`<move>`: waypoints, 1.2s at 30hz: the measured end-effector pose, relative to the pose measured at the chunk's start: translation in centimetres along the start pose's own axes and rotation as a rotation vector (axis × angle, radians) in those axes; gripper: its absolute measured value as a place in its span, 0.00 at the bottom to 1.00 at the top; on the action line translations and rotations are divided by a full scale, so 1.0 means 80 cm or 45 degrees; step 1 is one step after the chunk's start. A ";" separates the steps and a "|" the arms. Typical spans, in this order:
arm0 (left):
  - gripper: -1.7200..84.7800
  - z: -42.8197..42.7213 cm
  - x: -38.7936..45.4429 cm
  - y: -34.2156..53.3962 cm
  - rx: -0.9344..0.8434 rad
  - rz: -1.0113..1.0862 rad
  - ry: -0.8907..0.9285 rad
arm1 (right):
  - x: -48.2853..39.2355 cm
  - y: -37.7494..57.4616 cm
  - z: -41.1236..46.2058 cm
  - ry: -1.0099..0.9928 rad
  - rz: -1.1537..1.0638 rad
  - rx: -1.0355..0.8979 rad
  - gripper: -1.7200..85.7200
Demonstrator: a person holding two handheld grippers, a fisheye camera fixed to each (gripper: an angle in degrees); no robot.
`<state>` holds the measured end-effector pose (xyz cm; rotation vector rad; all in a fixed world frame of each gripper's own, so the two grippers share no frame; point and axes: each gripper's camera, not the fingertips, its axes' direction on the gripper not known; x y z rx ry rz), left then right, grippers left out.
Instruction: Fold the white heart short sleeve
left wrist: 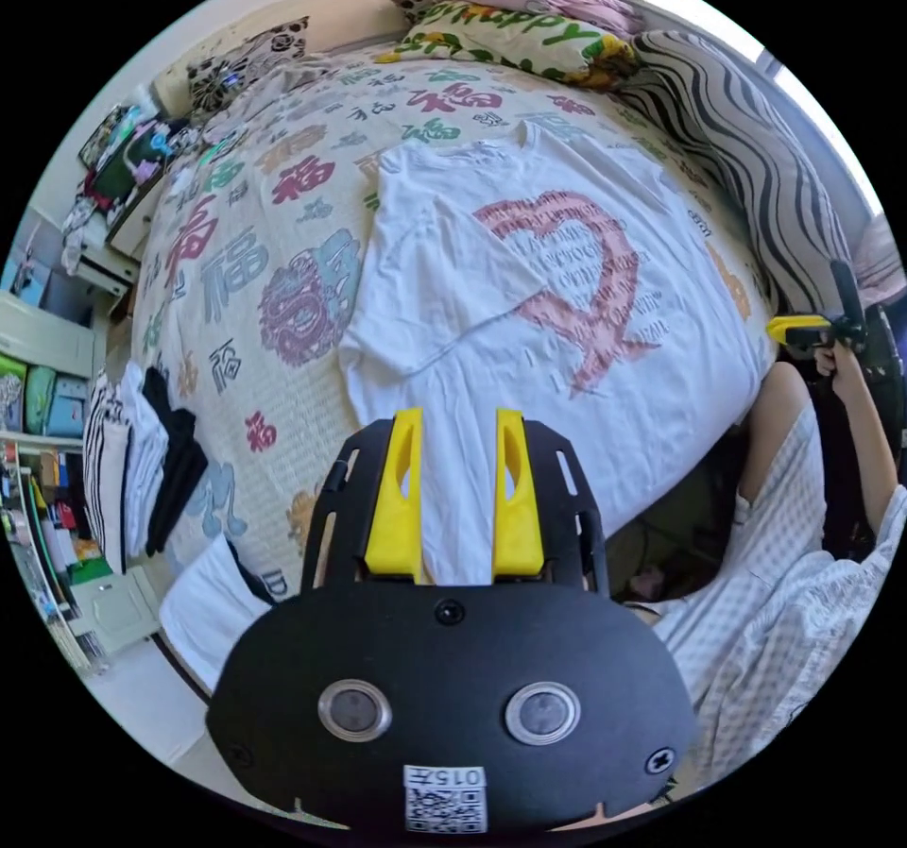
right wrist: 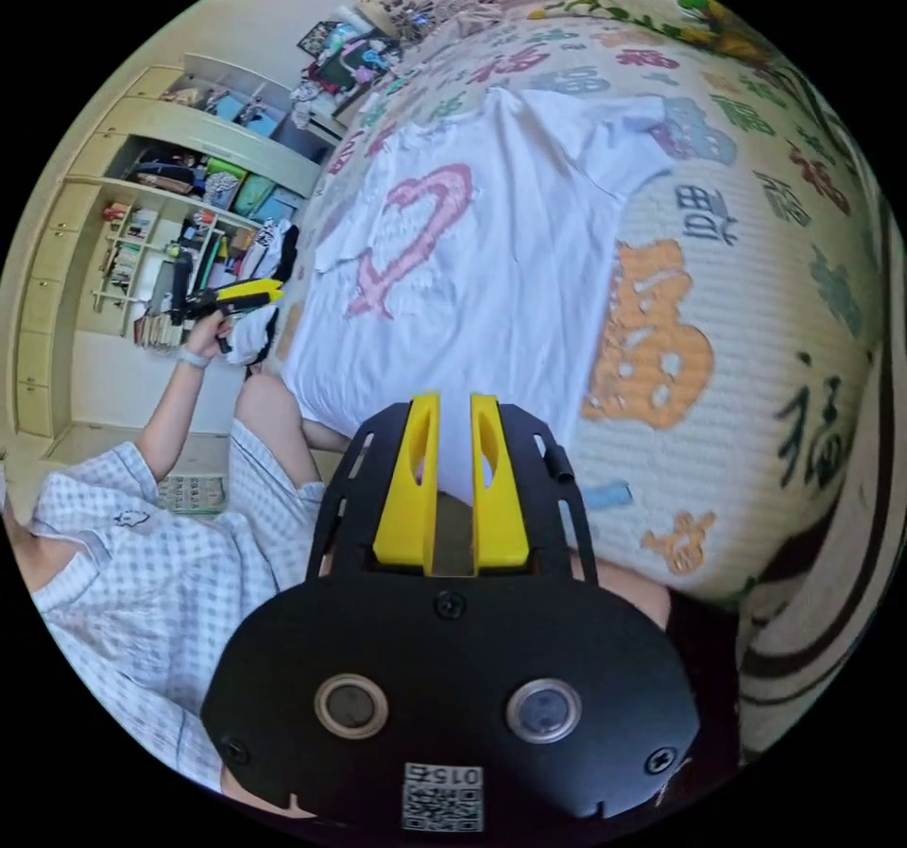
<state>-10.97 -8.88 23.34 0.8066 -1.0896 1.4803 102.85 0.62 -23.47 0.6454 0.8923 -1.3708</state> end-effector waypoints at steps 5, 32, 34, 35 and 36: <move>0.15 0.034 -0.010 -0.008 0.026 -0.013 -0.014 | -0.049 -0.116 0.073 -0.198 -0.128 0.005 0.12; 0.04 -0.043 -0.334 0.172 0.839 -0.833 0.329 | -0.362 -0.551 0.390 -0.053 -0.528 -0.228 0.02; 0.07 -0.047 -0.364 0.198 0.889 -0.951 0.371 | -0.406 -0.585 0.436 0.060 -0.552 -0.199 0.02; 0.07 -0.050 -0.370 0.203 0.904 -0.964 0.387 | -0.414 -0.592 0.447 0.083 -0.547 -0.197 0.02; 0.08 -0.054 -0.379 0.209 0.922 -0.971 0.413 | -0.427 -0.606 0.471 0.111 -0.537 -0.229 0.02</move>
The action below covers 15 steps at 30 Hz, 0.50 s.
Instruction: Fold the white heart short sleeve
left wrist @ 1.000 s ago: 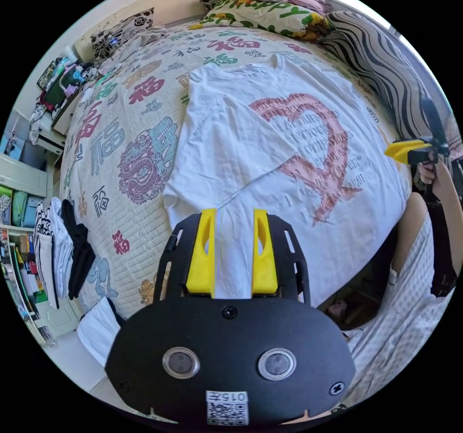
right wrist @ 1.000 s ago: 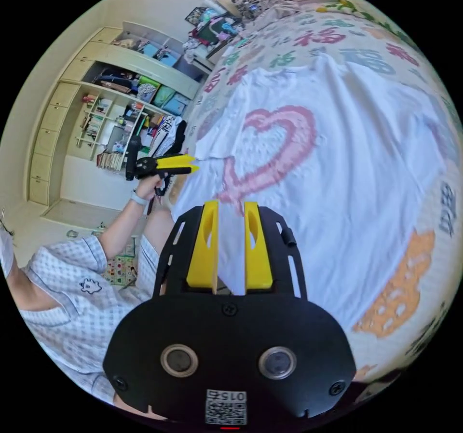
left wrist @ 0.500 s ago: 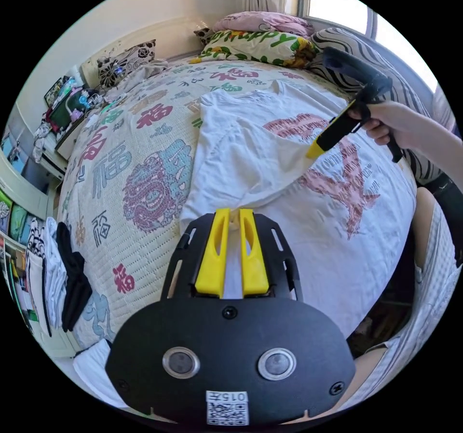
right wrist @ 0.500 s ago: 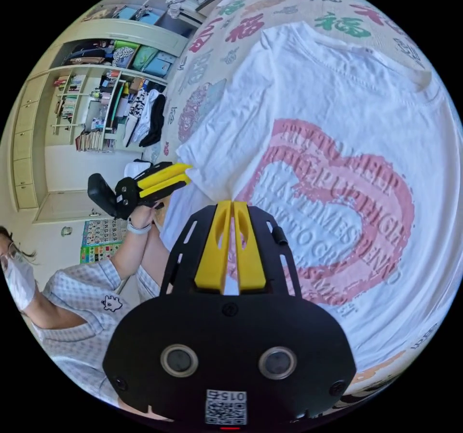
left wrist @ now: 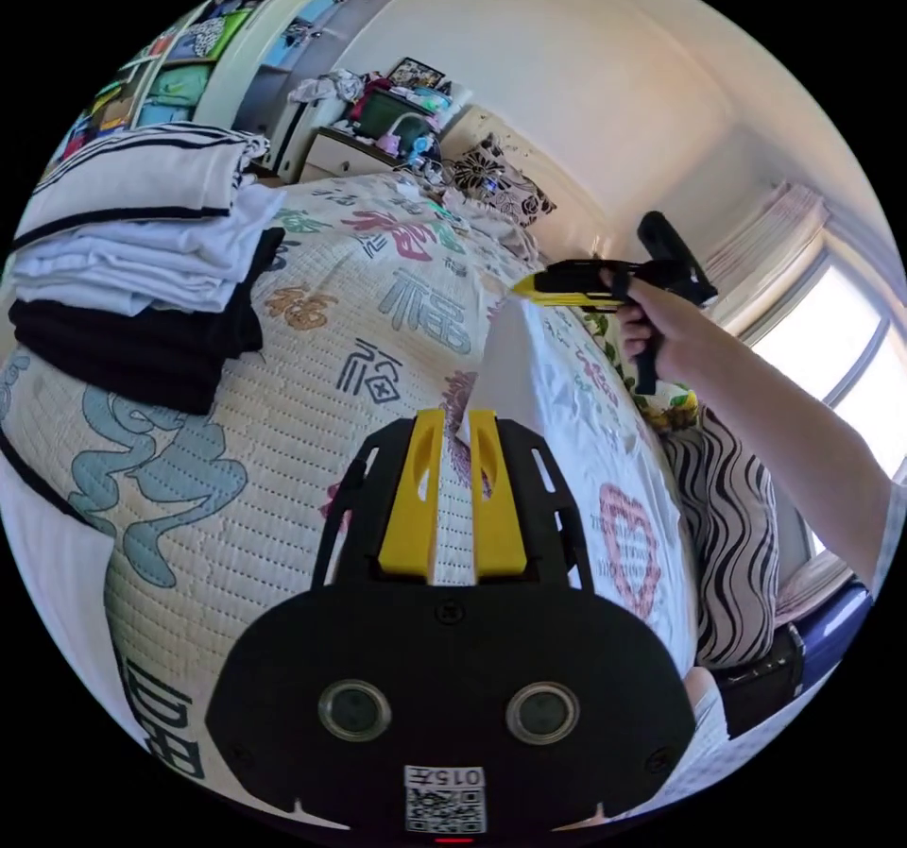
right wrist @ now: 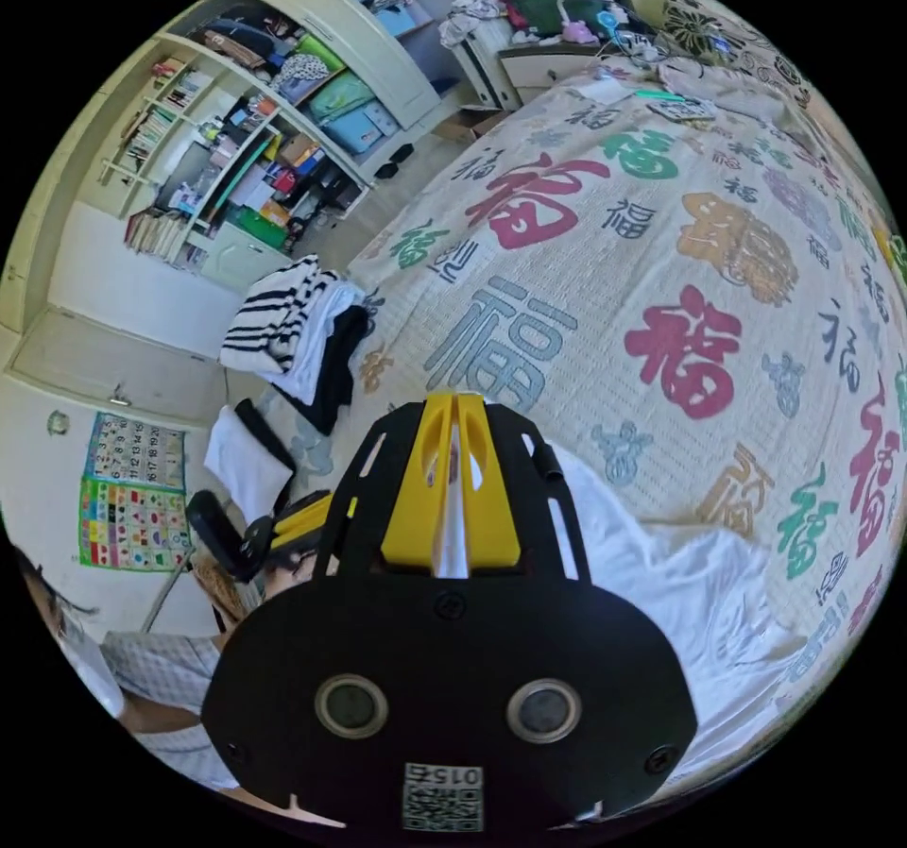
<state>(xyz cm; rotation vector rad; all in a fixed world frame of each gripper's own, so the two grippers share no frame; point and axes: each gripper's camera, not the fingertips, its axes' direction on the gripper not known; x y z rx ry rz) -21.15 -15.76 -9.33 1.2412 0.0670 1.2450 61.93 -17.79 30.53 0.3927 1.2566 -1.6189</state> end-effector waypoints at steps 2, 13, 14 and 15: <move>0.08 -0.003 -0.004 -0.009 -0.029 0.019 -0.002 | -0.009 -0.024 0.032 0.047 -0.006 -0.101 0.03; 0.08 0.074 -0.022 -0.004 -0.156 -0.053 0.144 | -0.073 -0.040 0.048 0.611 -0.250 -0.413 0.08; 0.06 0.077 -0.023 -0.004 -0.162 -0.054 0.157 | -0.074 -0.037 0.044 0.605 -0.252 -0.411 0.08; 0.03 0.085 -0.025 -0.002 -0.183 -0.072 0.203 | -0.075 -0.032 0.034 0.583 -0.250 -0.400 0.09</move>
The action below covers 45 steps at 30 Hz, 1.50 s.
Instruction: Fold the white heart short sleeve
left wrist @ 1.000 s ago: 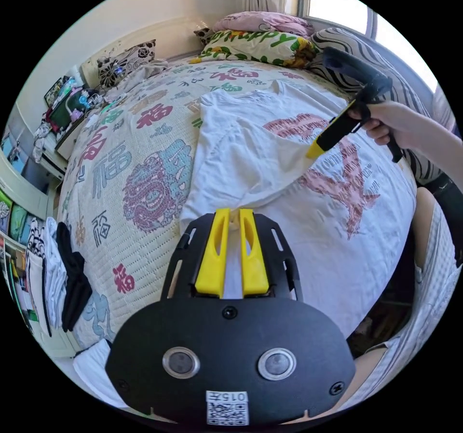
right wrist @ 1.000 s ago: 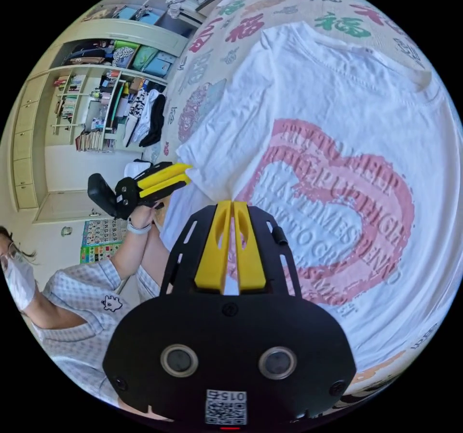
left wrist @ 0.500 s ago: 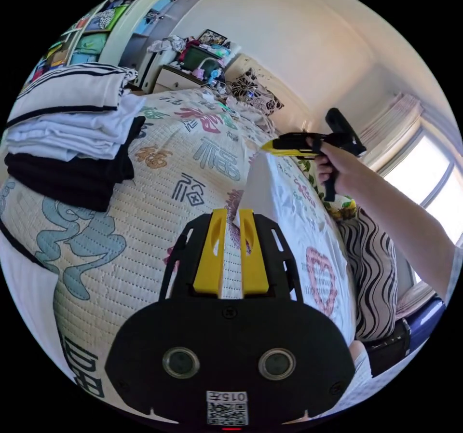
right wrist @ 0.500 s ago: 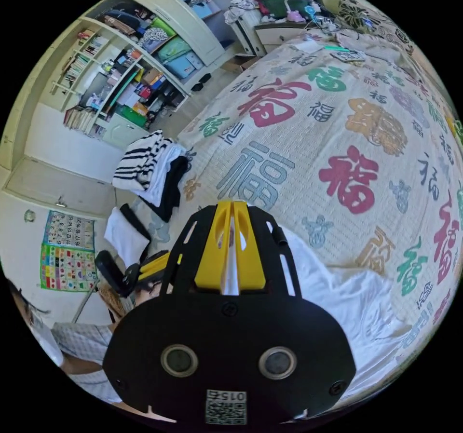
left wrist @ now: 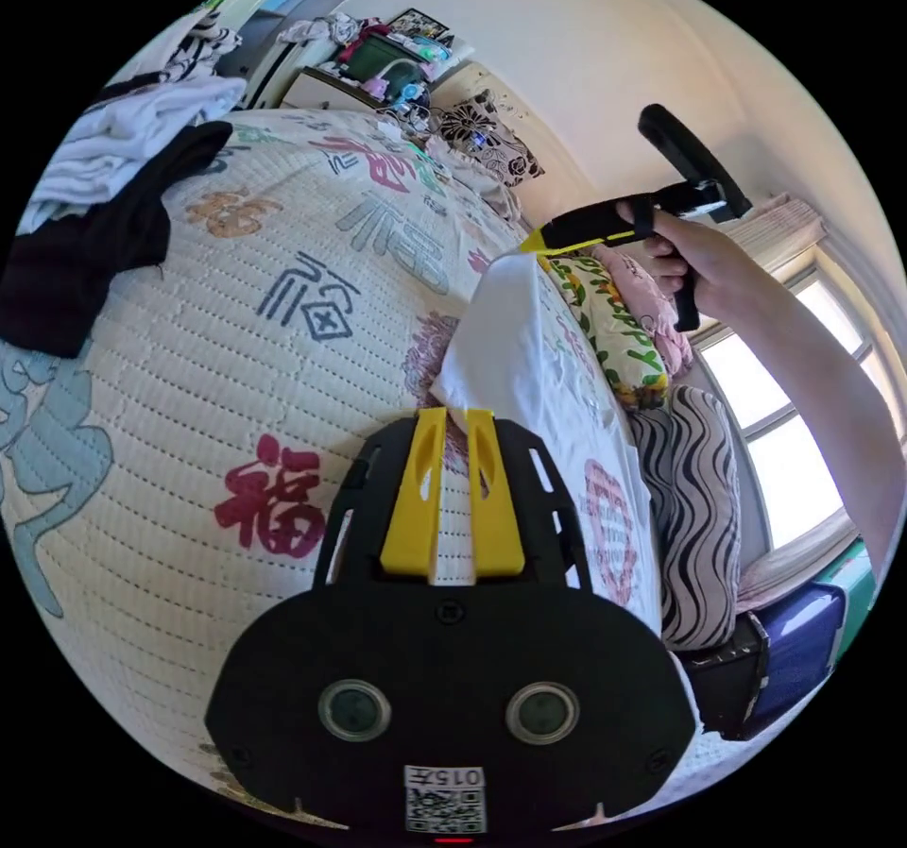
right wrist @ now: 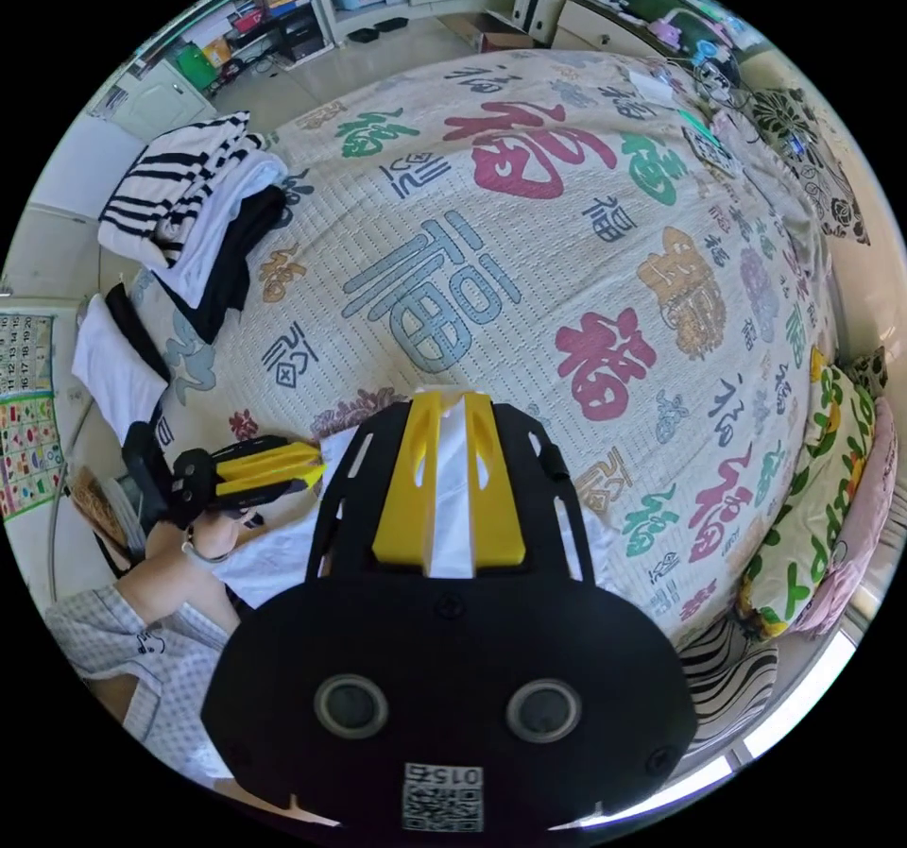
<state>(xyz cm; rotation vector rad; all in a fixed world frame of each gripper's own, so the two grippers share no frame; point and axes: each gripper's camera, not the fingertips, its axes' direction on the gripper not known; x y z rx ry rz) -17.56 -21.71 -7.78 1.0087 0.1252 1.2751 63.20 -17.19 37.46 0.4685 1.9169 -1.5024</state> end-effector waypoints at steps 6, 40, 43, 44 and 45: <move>0.01 -0.009 -0.006 0.025 0.138 -0.121 0.006 | 0.000 0.034 -0.060 -0.167 -0.004 0.118 0.11; 0.08 0.358 0.490 0.305 -0.353 0.801 0.015 | 0.161 1.021 -0.060 -0.616 1.230 0.759 0.12; 0.09 0.465 0.568 0.322 -0.467 0.891 -0.033 | 0.191 1.033 -0.044 -0.715 1.316 0.840 0.13; 0.09 0.487 0.583 0.327 -0.496 0.918 -0.050 | 0.196 1.036 -0.041 -0.732 1.330 0.858 0.13; 0.09 0.533 0.611 0.337 -0.559 0.975 -0.095 | 0.205 1.040 -0.037 -0.764 1.357 0.883 0.14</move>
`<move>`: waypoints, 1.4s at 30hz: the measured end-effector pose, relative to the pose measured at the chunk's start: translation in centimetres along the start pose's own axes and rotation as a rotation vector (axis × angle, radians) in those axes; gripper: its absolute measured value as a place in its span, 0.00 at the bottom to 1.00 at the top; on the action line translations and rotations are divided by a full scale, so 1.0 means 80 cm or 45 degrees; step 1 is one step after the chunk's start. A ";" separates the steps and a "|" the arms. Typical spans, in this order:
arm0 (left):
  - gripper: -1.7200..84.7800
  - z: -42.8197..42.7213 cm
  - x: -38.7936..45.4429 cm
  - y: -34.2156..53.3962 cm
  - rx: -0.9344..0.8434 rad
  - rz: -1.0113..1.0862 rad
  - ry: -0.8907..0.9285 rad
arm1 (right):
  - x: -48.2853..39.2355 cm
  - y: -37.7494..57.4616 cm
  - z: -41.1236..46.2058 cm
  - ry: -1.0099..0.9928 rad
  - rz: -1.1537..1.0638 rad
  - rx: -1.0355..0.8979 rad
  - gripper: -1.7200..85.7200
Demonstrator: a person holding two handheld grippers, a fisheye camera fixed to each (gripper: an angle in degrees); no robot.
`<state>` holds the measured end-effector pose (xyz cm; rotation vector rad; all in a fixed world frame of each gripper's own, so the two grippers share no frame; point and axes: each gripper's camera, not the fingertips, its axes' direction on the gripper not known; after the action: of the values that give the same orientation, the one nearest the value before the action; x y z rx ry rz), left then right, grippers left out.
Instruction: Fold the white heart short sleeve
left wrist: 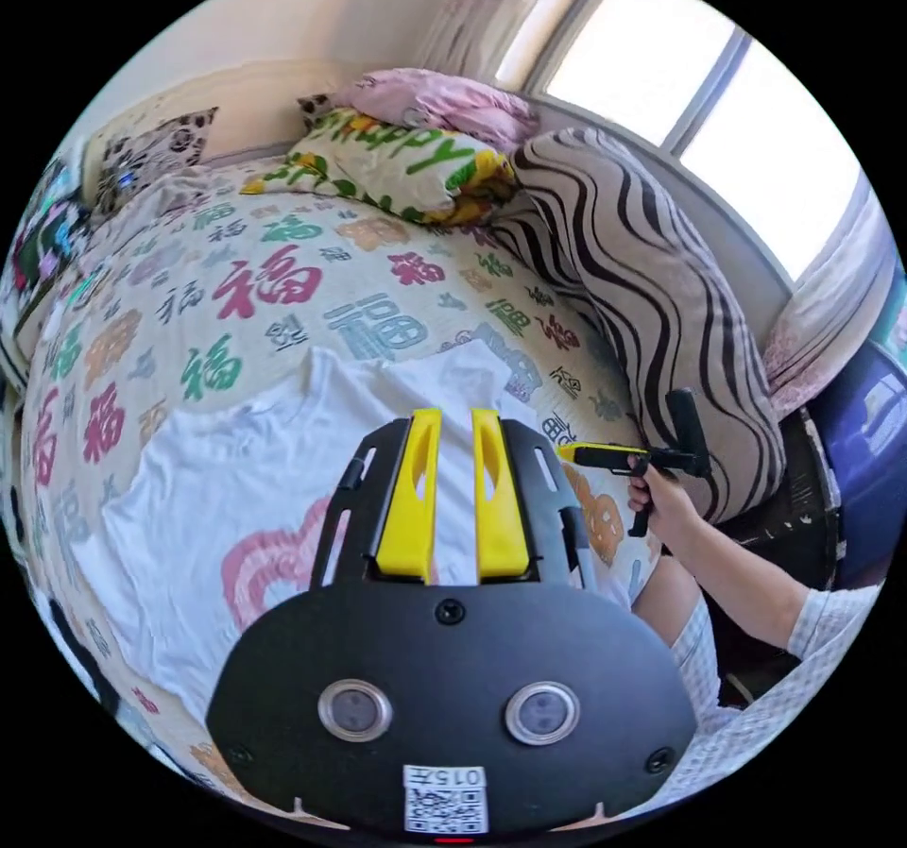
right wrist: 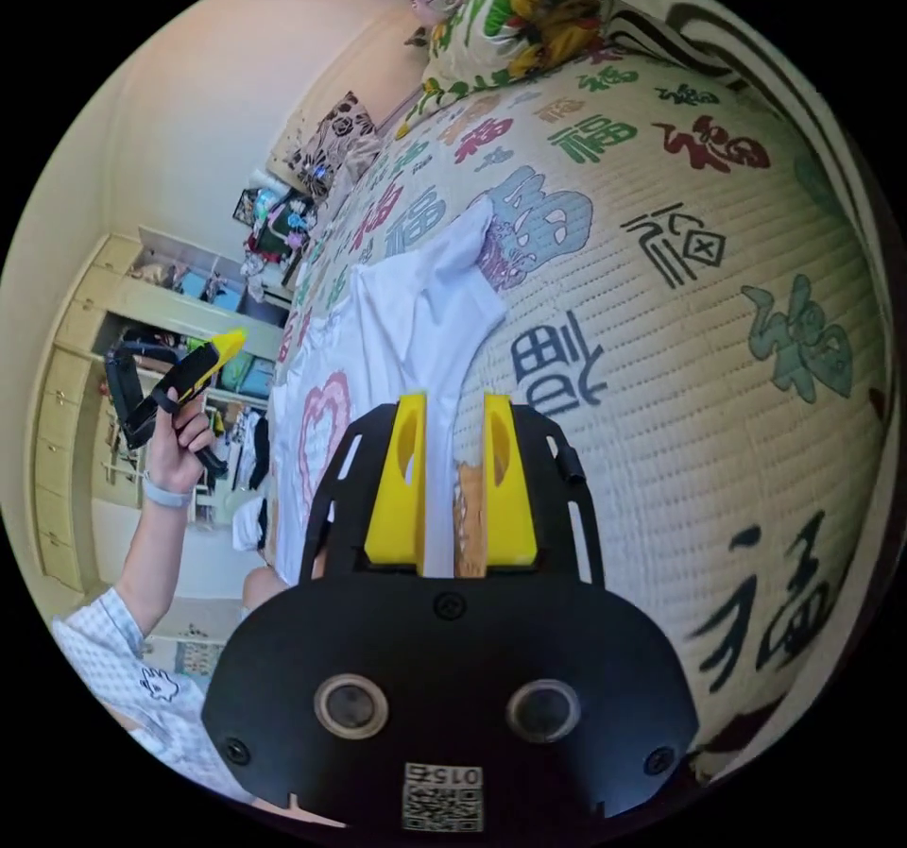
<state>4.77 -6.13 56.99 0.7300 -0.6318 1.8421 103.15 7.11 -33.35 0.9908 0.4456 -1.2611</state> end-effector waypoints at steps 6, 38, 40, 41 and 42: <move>0.09 0.186 0.097 -0.110 -0.273 0.150 -0.094 | 0.021 -0.022 -0.024 -0.060 0.054 0.062 0.11; 0.02 -0.141 -0.004 0.314 0.498 0.048 0.353 | -0.140 0.371 -0.272 0.327 -0.330 0.117 0.11; 0.02 -0.245 -0.002 0.423 0.674 0.013 0.053 | -0.198 0.439 -0.301 0.573 -0.423 0.446 0.09; 0.02 -0.269 0.006 0.446 0.711 0.020 -0.044 | -0.214 0.458 -0.307 0.635 -0.460 0.545 0.09; 0.02 -0.309 0.028 0.486 0.775 0.037 -0.256 | -0.244 0.493 -0.314 0.734 -0.559 0.713 0.07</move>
<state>-37.03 -0.84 38.19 1.3198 -0.1924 2.0185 139.72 38.29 -17.33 1.8235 0.8097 -1.5215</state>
